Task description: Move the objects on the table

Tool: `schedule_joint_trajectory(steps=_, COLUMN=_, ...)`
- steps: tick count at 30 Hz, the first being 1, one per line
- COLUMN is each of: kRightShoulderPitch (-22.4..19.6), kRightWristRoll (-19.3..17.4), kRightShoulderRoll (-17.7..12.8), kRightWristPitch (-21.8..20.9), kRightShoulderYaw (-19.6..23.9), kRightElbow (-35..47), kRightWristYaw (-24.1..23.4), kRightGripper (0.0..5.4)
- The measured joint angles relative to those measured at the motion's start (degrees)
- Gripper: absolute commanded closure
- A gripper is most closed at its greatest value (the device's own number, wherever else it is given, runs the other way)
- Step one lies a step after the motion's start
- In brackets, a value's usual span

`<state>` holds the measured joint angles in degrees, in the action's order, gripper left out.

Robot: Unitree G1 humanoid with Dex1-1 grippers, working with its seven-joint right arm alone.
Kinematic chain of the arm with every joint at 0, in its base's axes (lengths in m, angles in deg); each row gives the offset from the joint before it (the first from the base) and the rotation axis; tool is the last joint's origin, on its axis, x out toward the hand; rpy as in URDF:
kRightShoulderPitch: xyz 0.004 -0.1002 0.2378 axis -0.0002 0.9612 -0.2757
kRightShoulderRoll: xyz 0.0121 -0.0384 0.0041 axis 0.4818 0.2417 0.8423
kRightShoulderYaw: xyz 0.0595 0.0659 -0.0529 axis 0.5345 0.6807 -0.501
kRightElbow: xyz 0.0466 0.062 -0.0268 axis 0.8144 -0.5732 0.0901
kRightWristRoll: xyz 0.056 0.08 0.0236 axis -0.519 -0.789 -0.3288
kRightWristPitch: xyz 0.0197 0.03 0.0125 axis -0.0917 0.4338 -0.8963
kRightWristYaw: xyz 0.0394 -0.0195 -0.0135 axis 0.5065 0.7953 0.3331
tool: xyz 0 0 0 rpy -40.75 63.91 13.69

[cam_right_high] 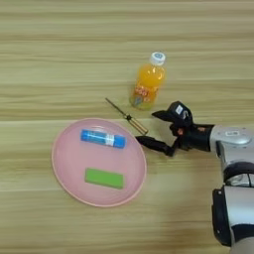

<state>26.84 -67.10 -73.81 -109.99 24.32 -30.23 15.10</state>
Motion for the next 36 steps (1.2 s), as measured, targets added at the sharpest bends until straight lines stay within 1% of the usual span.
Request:
schedule_joint_trajectory(steps=10, kRightShoulderPitch=0.1, kRightWristRoll=0.8, kRightShoulderRoll=0.3, kRightWristPitch=-0.7, kRightShoulderYaw=-0.1, kRightElbow=-0.8, kRightWristYaw=0.0, kRightGripper=0.06)
schedule_joint_trajectory(steps=17, kRightShoulderPitch=0.6, kRightWristRoll=0.9, kRightShoulderRoll=2.1, kRightWristPitch=-0.6, kRightShoulderYaw=-0.3, kRightElbow=-1.3, kRightWristYaw=0.6, kRightGripper=0.06)
schedule_joint_trajectory(steps=28, kRightShoulderPitch=0.0, kRightWristRoll=1.4, kRightShoulderRoll=3.3, kRightWristPitch=-0.7, kRightShoulderYaw=-1.0, kRightElbow=-1.6, kRightWristYaw=-1.5, kRightGripper=0.06)
schedule_joint_trajectory(steps=32, kRightShoulderPitch=-0.1, kRightWristRoll=1.5, kRightShoulderRoll=3.6, kRightWristPitch=-0.8, kRightShoulderYaw=-1.2, kRightElbow=-1.7, kRightWristYaw=-2.3, kRightGripper=0.33)
schedule_joint_trajectory(steps=36, kRightShoulderPitch=-0.5, kRightWristRoll=1.6, kRightShoulderRoll=4.0, kRightWristPitch=-0.7, kRightShoulderYaw=-1.6, kRightElbow=-2.1, kRightWristYaw=-3.4, kRightGripper=0.76)
